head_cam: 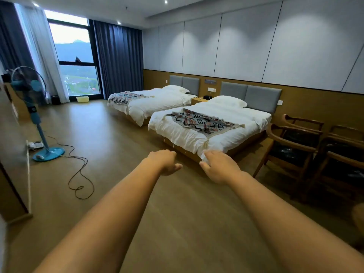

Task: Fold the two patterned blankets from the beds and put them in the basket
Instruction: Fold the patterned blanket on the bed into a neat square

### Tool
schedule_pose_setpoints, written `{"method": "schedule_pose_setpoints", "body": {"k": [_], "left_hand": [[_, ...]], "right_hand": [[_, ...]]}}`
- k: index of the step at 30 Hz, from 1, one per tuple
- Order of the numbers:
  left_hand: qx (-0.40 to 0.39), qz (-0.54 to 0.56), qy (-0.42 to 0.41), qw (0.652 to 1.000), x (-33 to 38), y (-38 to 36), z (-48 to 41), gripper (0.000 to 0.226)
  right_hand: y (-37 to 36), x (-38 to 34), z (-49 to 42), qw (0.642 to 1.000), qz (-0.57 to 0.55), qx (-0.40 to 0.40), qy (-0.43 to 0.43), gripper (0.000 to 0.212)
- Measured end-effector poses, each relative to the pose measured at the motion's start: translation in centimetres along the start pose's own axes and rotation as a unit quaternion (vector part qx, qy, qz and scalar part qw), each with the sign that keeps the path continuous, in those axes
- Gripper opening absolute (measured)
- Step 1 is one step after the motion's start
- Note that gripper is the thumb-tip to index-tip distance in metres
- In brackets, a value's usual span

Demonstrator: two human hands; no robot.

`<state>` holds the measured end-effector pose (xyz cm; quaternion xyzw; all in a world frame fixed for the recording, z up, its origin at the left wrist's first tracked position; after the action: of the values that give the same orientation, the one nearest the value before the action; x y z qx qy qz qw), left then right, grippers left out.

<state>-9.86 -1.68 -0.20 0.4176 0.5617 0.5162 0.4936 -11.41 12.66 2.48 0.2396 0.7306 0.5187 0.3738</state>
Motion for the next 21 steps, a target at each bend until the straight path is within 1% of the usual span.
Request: {"method": "schedule_pose_setpoints", "body": {"k": [4,7,10,14,17,21], "left_hand": [[-0.008,0.008,-0.003,1.0,-0.1,-0.5,-4.1,0.062],[-0.017,0.015,-0.014,1.0,-0.8,-1.1,-8.5,0.06],[-0.018,0.006,-0.013,1.0,-2.8,-1.0,-13.5,0.056],[-0.035,0.008,-0.022,0.999,-5.2,-0.6,-20.1,0.053],[-0.029,-0.007,-0.026,0.999,-7.5,-0.1,-25.2,0.053],[-0.039,-0.002,-0.025,0.999,-9.9,-1.3,-31.2,0.053]], "right_hand": [[-1.4,1.2,-3.7,1.0,-0.007,-0.011,0.007,0.045],[-2.8,2.7,-8.3,1.0,-0.004,-0.017,-0.009,0.049],[-3.7,3.4,-14.0,1.0,0.0,-0.008,-0.016,0.047],[-5.6,3.5,-22.1,0.999,-0.014,-0.023,-0.023,0.042],[-6.4,3.9,-27.7,0.999,-0.017,-0.022,-0.027,0.039],[-7.7,5.4,-33.8,0.999,-0.019,-0.031,-0.038,0.041]]}}
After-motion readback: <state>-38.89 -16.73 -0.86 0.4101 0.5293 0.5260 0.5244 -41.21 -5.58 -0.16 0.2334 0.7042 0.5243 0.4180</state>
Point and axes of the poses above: each hand's wrist, its own z-axis away from the middle knuckle, its own y-axis out of the back of the hand, x = y × z, the point moved 10 cm from there along -z, towards the middle knuckle, and after that the axes turned 9 degrees about -z, right-handed, at the moved point
